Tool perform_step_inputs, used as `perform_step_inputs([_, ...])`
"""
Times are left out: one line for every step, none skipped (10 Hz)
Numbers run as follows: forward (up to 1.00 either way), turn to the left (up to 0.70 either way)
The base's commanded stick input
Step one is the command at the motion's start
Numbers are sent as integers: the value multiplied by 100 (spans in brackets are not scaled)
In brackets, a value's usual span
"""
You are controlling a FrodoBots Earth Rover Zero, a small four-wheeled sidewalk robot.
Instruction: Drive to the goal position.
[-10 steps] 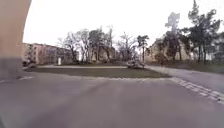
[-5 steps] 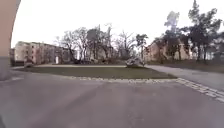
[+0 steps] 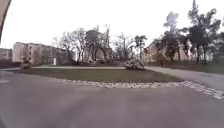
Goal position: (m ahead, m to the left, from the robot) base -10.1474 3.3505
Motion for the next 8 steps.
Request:
perform_step_inputs([100, 0])
perform_step_inputs([100, 0])
perform_step_inputs([100, 0])
perform_step_inputs([100, 0])
perform_step_inputs([100, 0])
perform_step_inputs([100, 0])
perform_step_inputs([100, 0])
perform_step_inputs([100, 0])
